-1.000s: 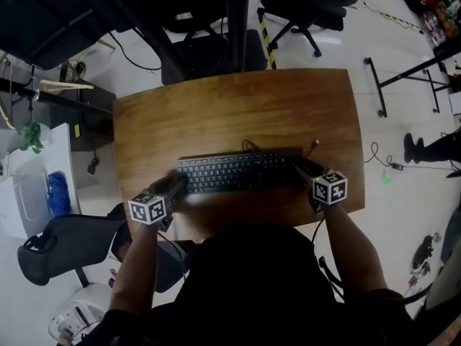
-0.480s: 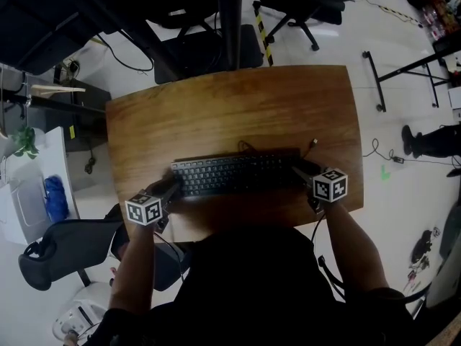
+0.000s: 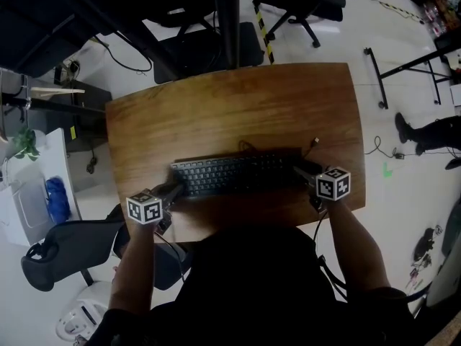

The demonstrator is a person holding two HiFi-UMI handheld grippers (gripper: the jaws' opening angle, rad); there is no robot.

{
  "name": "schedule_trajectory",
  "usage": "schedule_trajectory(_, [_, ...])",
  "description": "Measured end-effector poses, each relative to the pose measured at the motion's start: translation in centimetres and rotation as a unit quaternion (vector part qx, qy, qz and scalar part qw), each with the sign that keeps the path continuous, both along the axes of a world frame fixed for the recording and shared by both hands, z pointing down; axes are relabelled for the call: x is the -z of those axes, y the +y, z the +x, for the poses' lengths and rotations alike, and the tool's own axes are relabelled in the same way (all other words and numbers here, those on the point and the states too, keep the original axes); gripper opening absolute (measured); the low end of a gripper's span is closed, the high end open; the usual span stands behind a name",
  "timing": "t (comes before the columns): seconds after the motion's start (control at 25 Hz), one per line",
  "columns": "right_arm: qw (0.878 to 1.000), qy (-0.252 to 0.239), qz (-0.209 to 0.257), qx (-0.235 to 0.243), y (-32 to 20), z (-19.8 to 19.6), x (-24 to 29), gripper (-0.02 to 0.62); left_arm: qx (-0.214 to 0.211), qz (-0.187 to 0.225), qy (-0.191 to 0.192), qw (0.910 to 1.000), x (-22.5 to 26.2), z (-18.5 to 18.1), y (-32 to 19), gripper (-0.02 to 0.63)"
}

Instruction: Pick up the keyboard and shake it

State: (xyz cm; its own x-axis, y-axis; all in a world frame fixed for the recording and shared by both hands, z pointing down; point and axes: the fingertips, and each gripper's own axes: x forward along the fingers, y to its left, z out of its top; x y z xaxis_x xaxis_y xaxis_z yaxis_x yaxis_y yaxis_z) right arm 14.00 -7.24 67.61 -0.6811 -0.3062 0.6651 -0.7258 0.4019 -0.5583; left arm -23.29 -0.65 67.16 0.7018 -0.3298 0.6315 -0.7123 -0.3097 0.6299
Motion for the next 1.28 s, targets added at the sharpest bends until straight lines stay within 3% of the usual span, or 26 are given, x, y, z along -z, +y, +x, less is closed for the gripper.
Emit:
schedule_trajectory(0.08, [1.000, -0.008, 0.007, 0.002, -0.2, -0.3, 0.4, 0.160, -0.063, -0.004, 0.026, 0.9977, 0.3, 3.5, 0.7, 0.000])
schedule_trajectory(0.16, [1.000, -0.009, 0.010, 0.006, -0.2, -0.6, 0.6, 0.156, -0.076, 0.017, 0.011, 0.9969, 0.6, 5.3, 0.3, 0.000])
schedule_trajectory(0.24, [1.000, -0.004, 0.009, 0.011, 0.1, -0.6, 0.4, 0.158, -0.037, 0.050, 0.005, 0.9981, 2.0, 4.7, -0.7, 0.000])
schedule_trajectory(0.32, [1.000, 0.000, 0.008, 0.013, 0.3, -0.6, 0.1, 0.160, 0.022, 0.082, -0.011, 0.9963, 3.6, 1.9, -2.2, 0.000])
schedule_trajectory(0.44, [1.000, 0.002, 0.007, 0.005, 0.2, -0.4, -0.2, 0.160, 0.081, 0.083, -0.072, 0.9907, 3.1, -3.6, -2.7, 0.044])
schedule_trajectory(0.56, [1.000, 0.001, 0.007, 0.002, 0.2, -0.4, -0.3, 0.160, 0.071, 0.054, -0.120, 0.9888, 1.1, -6.2, -1.7, 0.124])
schedule_trajectory(0.68, [1.000, 0.004, 0.006, 0.006, 0.2, -0.4, -0.3, 0.160, 0.042, 0.035, -0.135, 0.9894, -0.6, -5.8, -1.3, 0.149])
schedule_trajectory(0.92, [1.000, 0.006, 0.005, 0.005, 0.3, -0.4, -0.1, 0.160, 0.014, 0.010, -0.127, 0.9917, -2.1, -4.6, -1.5, 0.153])
schedule_trajectory(1.12, [1.000, 0.008, 0.003, 0.005, 0.4, -0.3, -0.2, 0.161, 0.022, -0.031, -0.039, 0.9985, -2.2, -3.2, -0.7, 0.153])
schedule_trajectory(1.28, [1.000, 0.008, 0.003, 0.005, 0.3, -0.3, -0.1, 0.161, 0.015, -0.040, -0.017, 0.9989, -2.2, -2.5, -0.4, 0.150])
